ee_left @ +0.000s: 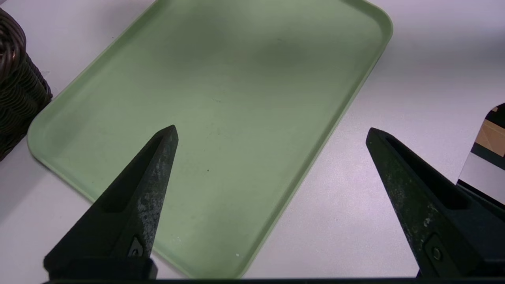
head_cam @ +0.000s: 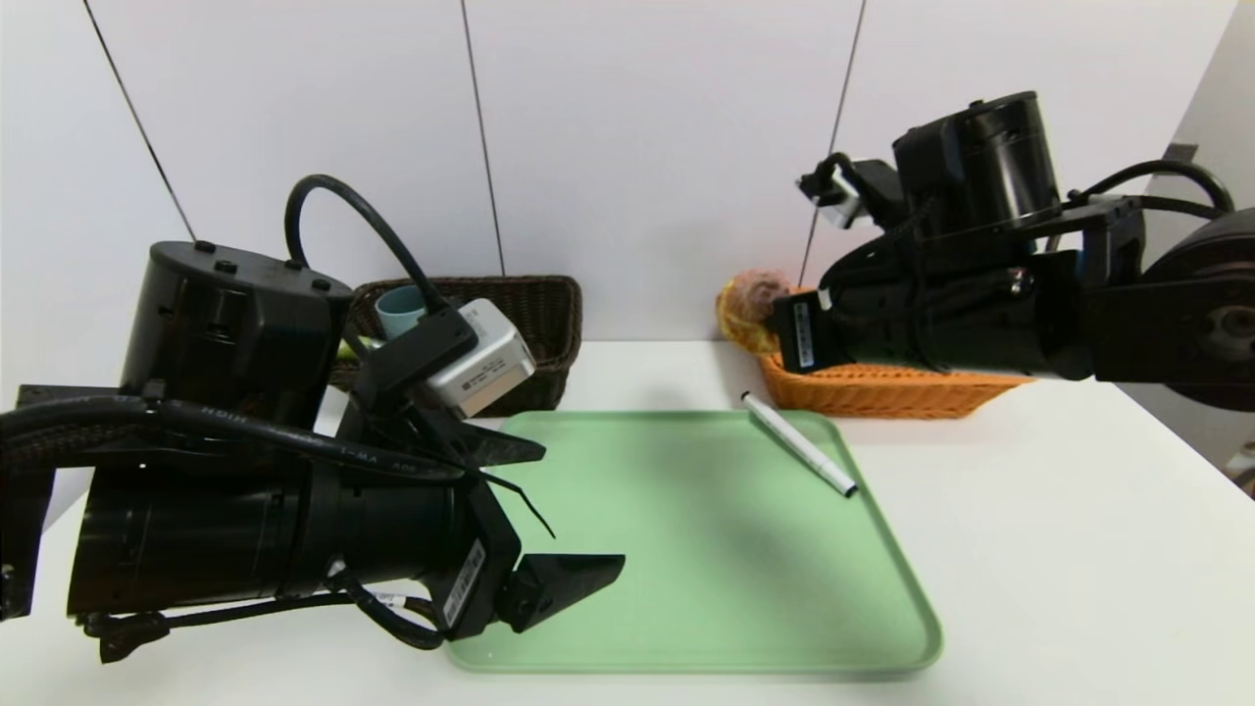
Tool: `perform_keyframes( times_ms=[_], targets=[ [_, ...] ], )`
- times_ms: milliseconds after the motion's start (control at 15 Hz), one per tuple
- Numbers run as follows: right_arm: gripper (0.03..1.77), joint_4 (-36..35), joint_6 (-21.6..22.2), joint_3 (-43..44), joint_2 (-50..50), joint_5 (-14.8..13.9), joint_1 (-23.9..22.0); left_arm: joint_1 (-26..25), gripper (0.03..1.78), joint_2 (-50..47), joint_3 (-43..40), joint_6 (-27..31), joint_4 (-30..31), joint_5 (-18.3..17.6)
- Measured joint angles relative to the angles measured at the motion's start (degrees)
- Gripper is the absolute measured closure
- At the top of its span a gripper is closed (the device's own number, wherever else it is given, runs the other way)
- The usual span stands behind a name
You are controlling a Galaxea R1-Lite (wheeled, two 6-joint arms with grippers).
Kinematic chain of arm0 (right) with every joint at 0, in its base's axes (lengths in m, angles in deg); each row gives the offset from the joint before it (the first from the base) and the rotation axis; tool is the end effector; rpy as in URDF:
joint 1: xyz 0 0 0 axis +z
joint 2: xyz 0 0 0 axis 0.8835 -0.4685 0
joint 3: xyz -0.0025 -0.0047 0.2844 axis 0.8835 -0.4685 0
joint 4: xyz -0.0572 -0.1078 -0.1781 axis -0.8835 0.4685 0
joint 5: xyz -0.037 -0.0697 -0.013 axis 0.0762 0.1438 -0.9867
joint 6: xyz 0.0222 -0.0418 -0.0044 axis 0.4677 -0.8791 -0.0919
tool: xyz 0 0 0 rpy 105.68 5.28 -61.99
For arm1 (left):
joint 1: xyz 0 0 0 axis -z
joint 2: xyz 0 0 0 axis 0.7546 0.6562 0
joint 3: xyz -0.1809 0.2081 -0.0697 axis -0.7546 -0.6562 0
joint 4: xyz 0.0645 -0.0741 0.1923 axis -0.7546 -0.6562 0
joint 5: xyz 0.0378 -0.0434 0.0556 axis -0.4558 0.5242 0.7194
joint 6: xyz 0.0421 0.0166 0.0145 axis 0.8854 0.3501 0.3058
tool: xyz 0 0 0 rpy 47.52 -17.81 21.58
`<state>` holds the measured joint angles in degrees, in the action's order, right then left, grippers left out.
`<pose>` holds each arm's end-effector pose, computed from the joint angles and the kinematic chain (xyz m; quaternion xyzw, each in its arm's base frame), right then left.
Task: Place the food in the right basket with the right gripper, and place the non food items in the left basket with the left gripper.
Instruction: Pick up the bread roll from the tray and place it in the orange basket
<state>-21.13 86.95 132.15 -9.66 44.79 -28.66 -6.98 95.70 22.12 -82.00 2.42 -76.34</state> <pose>0.3146 0.1970 0.2165 -0.0472 0.2243 0.1811 0.9564 0.2033 -0.1967 0.1837 0.1084 0.2017 -0.4569 0.8595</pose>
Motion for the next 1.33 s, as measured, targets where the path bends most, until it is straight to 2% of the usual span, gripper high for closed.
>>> perform_keyframes(
  times_ms=[267,667,1067,1133,1333],
  targets=[
    [1.71,0.0,-0.1,2.1,-0.2,0.1,-7.5,0.0,0.12,0.0,0.0,0.0,0.0,0.0],
    [1.71,-0.1,0.1,4.2,-7.0,0.1,-17.2,0.0,0.12,-0.5,0.1,0.2,0.0,0.0],
    [1.68,0.1,0.1,9.0,-14.6,0.4,-23.8,0.0,0.12,-0.6,0.1,0.2,0.0,0.0],
    [1.46,0.2,0.1,9.5,-15.5,0.5,-24.6,0.0,0.12,-0.7,0.1,0.2,0.1,0.0],
    [1.02,0.6,1.1,10.2,-17.1,0.4,-25.5,0.0,0.12,-0.7,0.1,0.2,0.1,0.0]
  ],
)
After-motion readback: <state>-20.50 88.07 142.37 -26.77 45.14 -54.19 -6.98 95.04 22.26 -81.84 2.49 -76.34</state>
